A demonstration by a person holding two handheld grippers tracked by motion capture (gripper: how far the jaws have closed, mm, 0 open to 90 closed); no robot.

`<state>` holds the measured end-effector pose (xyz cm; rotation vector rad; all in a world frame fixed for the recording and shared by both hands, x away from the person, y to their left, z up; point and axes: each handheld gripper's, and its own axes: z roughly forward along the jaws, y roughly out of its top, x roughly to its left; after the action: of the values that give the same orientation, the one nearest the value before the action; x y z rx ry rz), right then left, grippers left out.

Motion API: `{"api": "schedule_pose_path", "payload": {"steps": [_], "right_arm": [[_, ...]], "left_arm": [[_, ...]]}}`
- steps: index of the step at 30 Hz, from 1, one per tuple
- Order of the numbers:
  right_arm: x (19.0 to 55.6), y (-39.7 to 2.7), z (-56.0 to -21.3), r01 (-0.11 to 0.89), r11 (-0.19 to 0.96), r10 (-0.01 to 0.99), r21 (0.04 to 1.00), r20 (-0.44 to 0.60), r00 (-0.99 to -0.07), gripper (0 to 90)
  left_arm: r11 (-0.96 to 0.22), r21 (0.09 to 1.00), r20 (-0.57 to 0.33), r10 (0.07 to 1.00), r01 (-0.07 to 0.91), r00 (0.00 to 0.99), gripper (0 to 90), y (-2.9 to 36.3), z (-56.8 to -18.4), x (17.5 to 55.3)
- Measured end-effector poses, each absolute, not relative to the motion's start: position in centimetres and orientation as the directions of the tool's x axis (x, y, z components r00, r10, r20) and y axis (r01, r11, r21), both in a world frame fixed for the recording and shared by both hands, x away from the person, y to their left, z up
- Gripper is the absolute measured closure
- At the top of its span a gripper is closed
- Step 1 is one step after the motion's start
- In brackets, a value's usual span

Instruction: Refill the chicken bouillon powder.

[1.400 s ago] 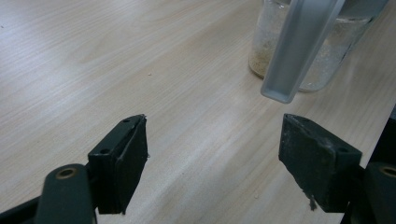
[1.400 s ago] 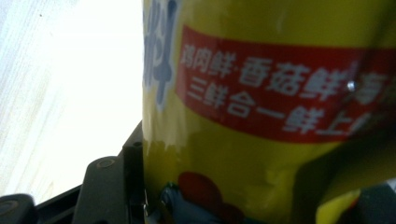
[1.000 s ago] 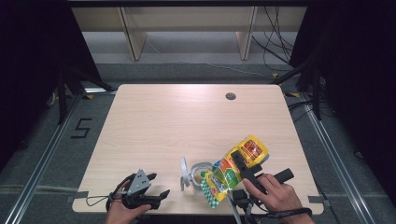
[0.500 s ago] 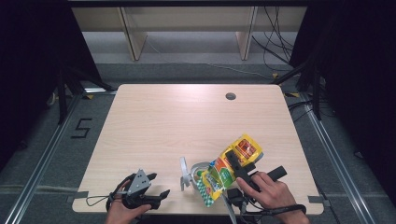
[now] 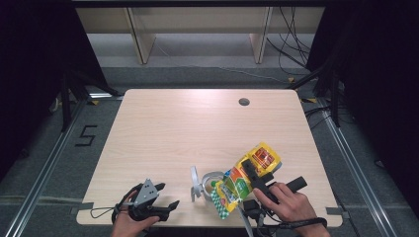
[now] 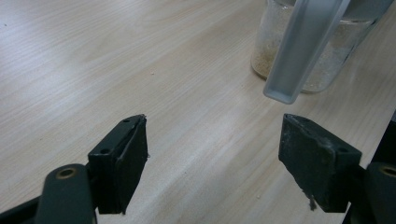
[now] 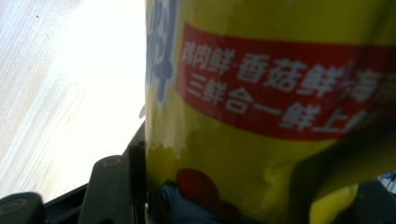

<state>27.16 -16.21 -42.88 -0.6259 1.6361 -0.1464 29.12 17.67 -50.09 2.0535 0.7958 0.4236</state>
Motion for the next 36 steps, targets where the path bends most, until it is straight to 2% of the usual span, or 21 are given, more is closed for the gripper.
{"api": "schedule_pose_path", "payload": {"steps": [3,4,17,23,32,36], "right_arm": [[27.0,-16.4,-42.8,-0.306,0.847,-0.467,-0.434,-0.883,-0.038,43.3],[27.0,-16.5,-42.7,-0.307,0.846,-0.468,-0.435,-0.883,-0.039,43.4],[26.4,-17.3,-42.2,-0.277,0.864,-0.445,-0.421,-0.895,-0.027,43.4],[26.5,-16.4,-42.8,-0.317,0.838,-0.475,-0.444,-0.88,-0.024,43.4],[26.5,-16.4,-42.3,-0.304,0.843,-0.469,-0.444,-0.883,-0.012,43.4],[26.6,-16.3,-42.5,-0.311,0.837,-0.48,-0.45,-0.877,-0.021,43.4]], "left_arm": [[-0.405,0.823,-0.023,0.677,0.398,0.736,23.8,17.6,-50.2,29.0],[-0.422,0.823,-0.001,0.667,0.379,0.745,23.8,17.7,-50.1,29.1],[-0.418,0.827,0.003,0.671,0.375,0.741,23.7,17.6,-50.1,29.1],[-0.406,0.823,-0.018,0.68,0.397,0.733,23.7,17.6,-50.1,29.1],[-0.423,0.825,0.008,0.673,0.375,0.74,23.7,17.8,-50.0,29.2],[-0.408,0.823,-0.014,0.68,0.395,0.733,23.7,17.8,-50.1,29.1]]}}
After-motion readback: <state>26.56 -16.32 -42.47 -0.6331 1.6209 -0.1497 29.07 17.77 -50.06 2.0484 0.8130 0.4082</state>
